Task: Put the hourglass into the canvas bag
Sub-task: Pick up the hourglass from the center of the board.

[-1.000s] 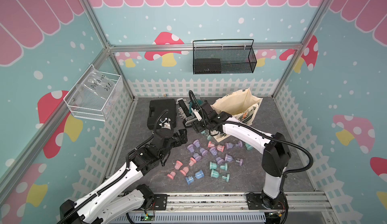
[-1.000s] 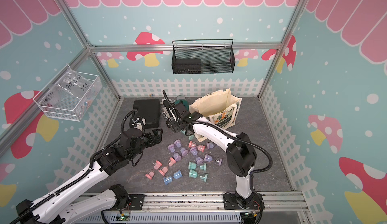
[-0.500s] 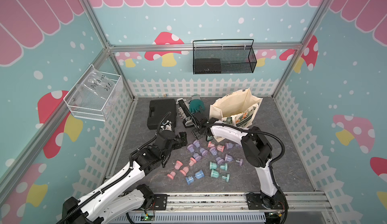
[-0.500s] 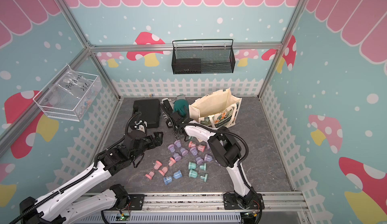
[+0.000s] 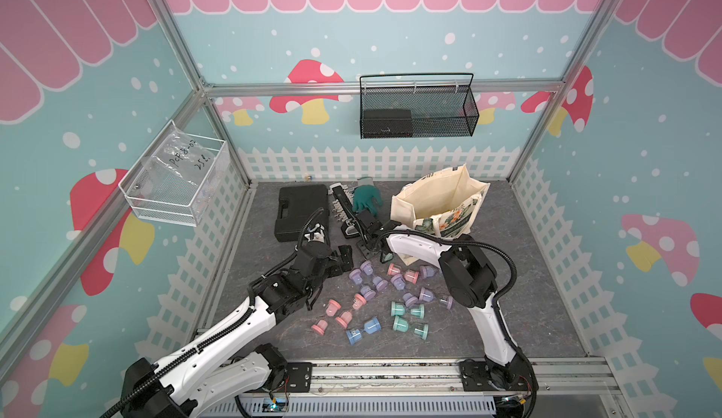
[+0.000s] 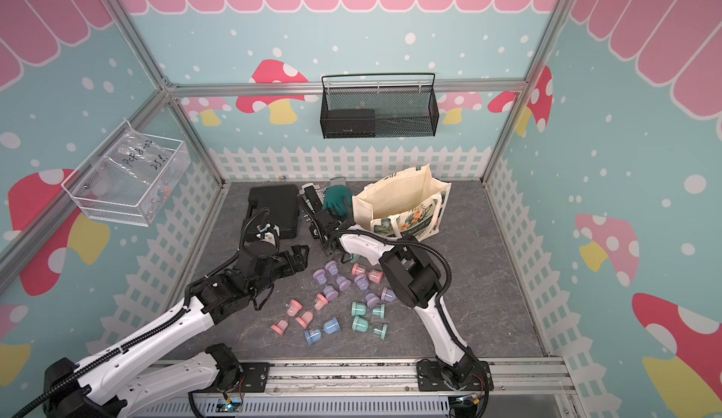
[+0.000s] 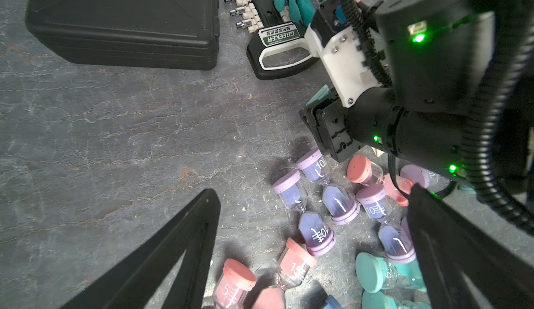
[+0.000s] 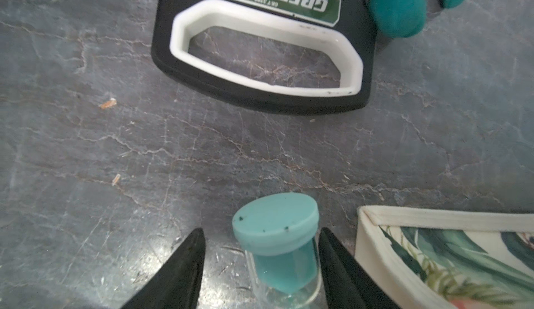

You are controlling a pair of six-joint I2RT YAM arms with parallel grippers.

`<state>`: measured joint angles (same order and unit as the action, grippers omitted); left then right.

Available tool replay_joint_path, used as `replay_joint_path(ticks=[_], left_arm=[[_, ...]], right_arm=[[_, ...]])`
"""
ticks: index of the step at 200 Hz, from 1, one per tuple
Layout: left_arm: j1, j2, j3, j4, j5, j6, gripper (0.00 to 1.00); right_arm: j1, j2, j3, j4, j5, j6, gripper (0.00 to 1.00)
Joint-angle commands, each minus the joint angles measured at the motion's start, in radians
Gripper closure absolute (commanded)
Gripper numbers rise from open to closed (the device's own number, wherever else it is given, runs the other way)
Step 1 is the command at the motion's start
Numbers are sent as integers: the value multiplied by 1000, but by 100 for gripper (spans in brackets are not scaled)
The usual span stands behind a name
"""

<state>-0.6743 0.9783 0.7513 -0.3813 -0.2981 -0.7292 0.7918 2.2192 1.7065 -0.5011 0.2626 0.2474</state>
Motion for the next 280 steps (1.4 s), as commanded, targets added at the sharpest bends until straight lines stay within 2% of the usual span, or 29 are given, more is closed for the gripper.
replay_joint_path(ticks=[1,146,219,280], left_arm=[[5,8,-9,21,7,-5,1],[7,3,-10,24,1,-5,1],[6,-21,2,23,-4,-2,1],[7,-60,34,4,4,12,1]], right_arm=[[-6,35,25,6,2,-19,39],[-22,1,-1,46,-37,-59,63],[-22,-127,-37,103,-95,-66,70],[-22,-251,-28,116,-158,-57,71]])
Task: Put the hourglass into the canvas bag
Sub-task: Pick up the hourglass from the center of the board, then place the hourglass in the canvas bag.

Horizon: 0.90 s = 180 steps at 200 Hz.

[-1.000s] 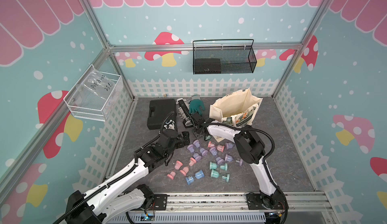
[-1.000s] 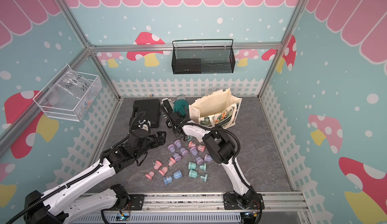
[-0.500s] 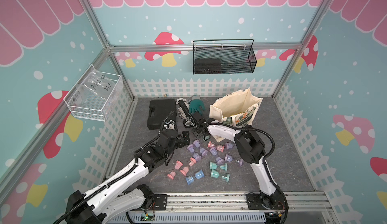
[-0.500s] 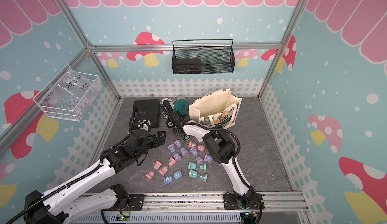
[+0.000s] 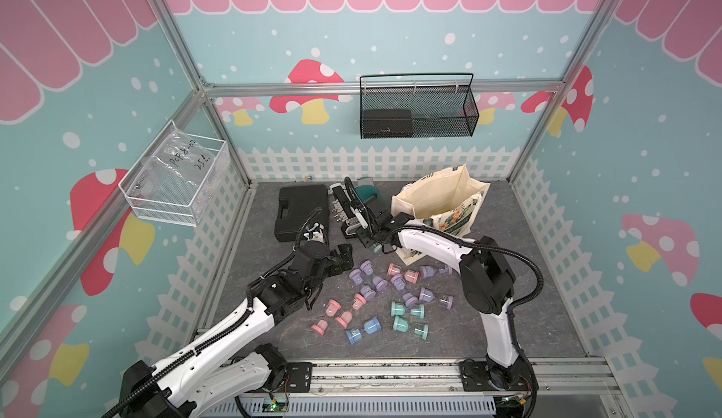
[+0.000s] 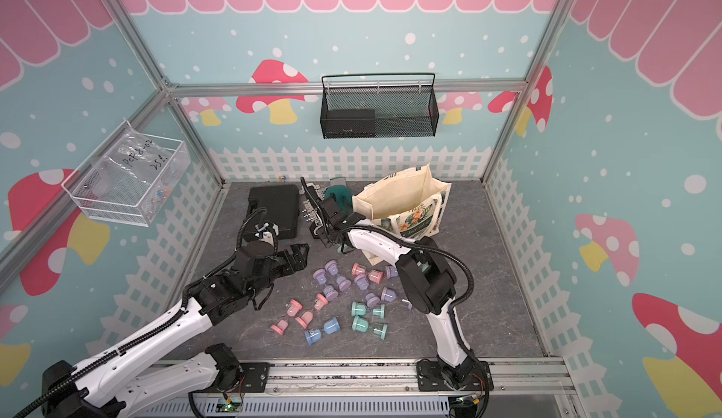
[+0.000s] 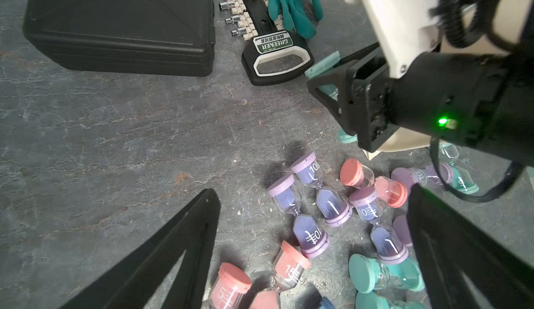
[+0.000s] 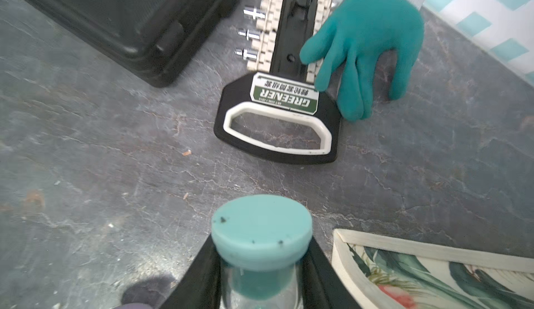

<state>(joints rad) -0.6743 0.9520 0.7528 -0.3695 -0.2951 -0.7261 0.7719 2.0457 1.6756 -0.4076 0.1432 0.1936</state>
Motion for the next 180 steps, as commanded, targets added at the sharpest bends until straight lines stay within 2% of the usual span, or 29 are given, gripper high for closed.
replay_joint_path(ticks=[1,44,99,144,180], left_arm=[[7,-34,33,-7,1,9,1],[7,-62,58,-6,14,33,1],[6,-30,104,31,75,45,1],[0,36,157,76,154,80,1],[-11,88,188,114,193,108,0]], right_arm=[[-2,-81,4,22,-40,-3,71],[-2,-206,31,26,-69,-7,71],[-27,-324,83,14,-36,-12,71],[-110,-363,128,-27,-26,-10,71],[-214,-377,142,-62,-41,10,71]])
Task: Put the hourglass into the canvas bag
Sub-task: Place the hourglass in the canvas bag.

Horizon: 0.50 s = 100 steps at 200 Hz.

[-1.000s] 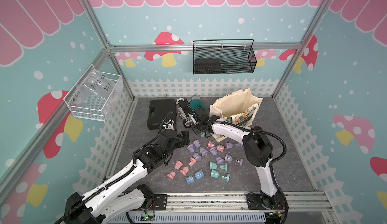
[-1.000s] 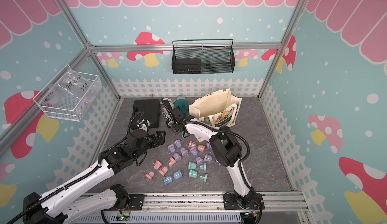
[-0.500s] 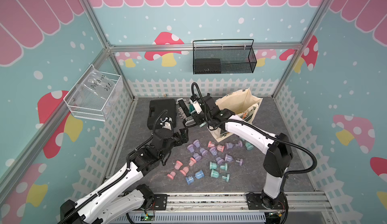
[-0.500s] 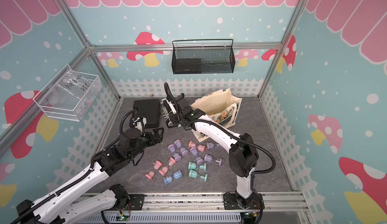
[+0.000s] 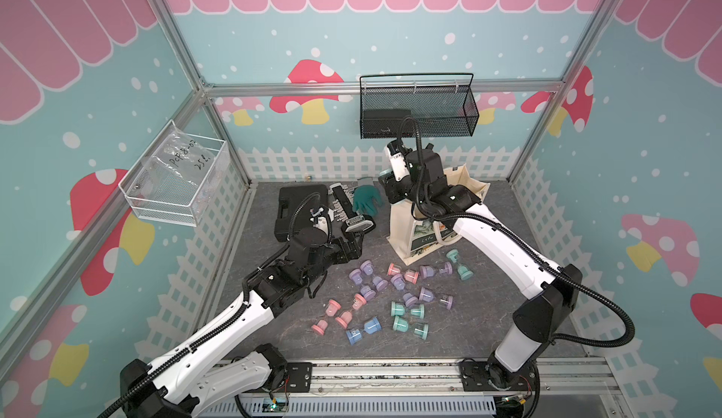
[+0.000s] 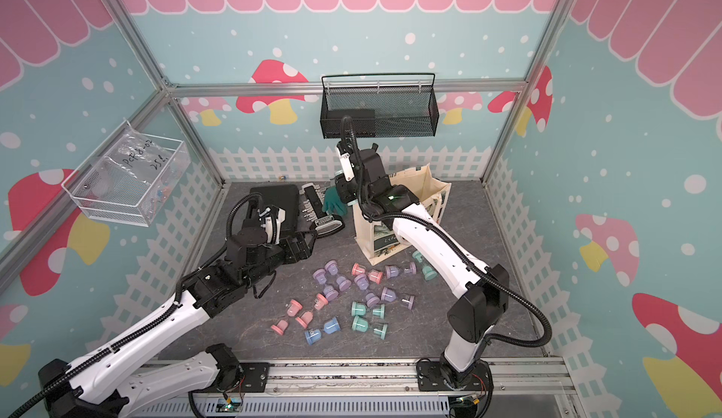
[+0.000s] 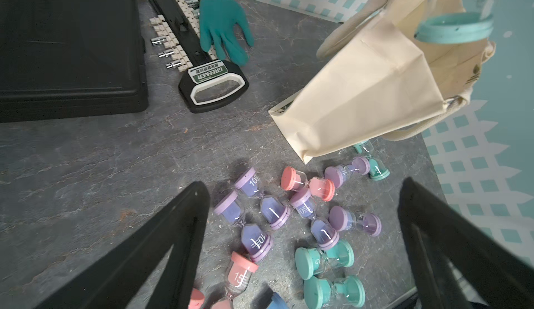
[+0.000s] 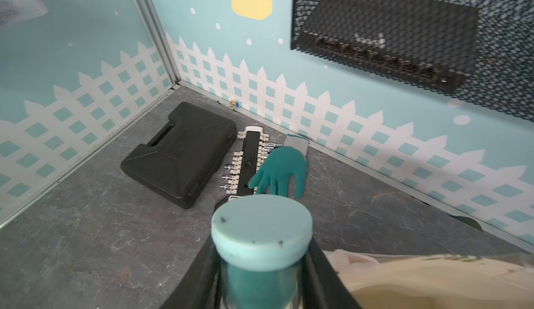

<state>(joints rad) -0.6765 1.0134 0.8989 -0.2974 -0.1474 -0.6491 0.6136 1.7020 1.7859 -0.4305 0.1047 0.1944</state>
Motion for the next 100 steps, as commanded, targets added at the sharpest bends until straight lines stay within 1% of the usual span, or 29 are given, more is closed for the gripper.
replay_joint_path(ticks=[1,39,100], left_arm=[[-11,29,43,42,46,31,0],[-21,84,67,74,66,37,1],[-33,151,89,104,87,29,1]], right_arm=[[-60,-33,32,-40,-2,10,71],[-132,-31,15,-59,39,0,71],[-196,-17,-73,-54,29,11,73]])
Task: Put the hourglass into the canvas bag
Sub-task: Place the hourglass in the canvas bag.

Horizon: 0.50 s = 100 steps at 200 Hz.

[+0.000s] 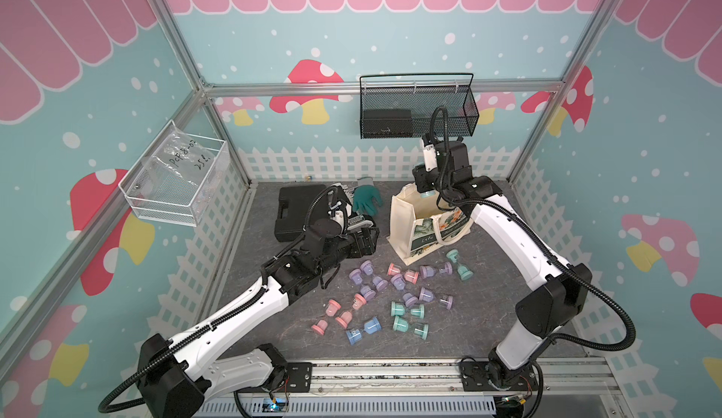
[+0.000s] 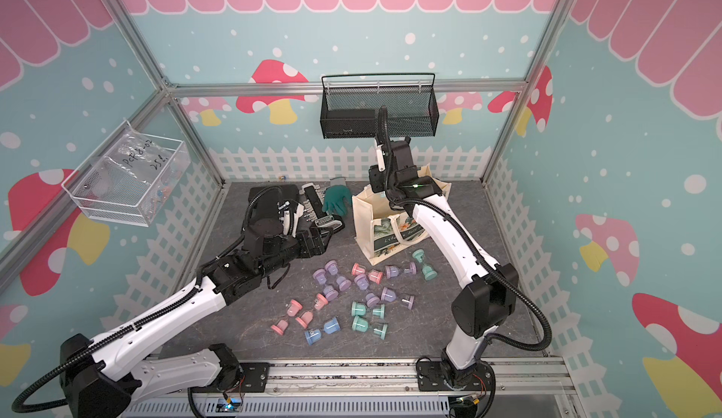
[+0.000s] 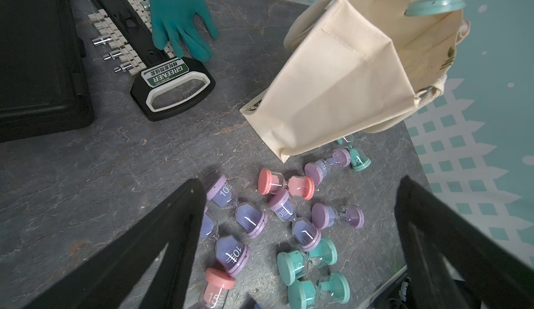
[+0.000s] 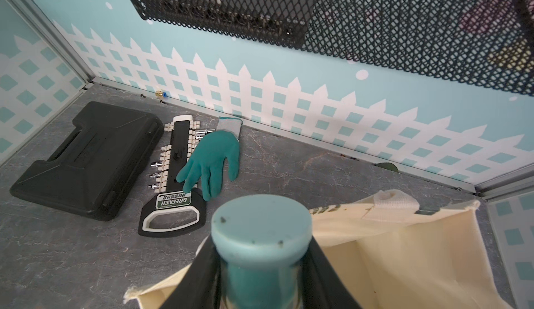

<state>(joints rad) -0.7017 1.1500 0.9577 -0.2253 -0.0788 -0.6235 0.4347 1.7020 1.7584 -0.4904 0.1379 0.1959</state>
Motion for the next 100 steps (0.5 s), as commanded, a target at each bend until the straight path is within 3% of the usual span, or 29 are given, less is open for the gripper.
replay_joint_path(ticks=[1,100], left_arm=[[-7,15,30,33,18,3,1],[-16,79,58,52,36,1,1]], right_arm=[[-18,-17,-48,7,-3,9,73],[-45,36,-195,71,-70,19,74]])
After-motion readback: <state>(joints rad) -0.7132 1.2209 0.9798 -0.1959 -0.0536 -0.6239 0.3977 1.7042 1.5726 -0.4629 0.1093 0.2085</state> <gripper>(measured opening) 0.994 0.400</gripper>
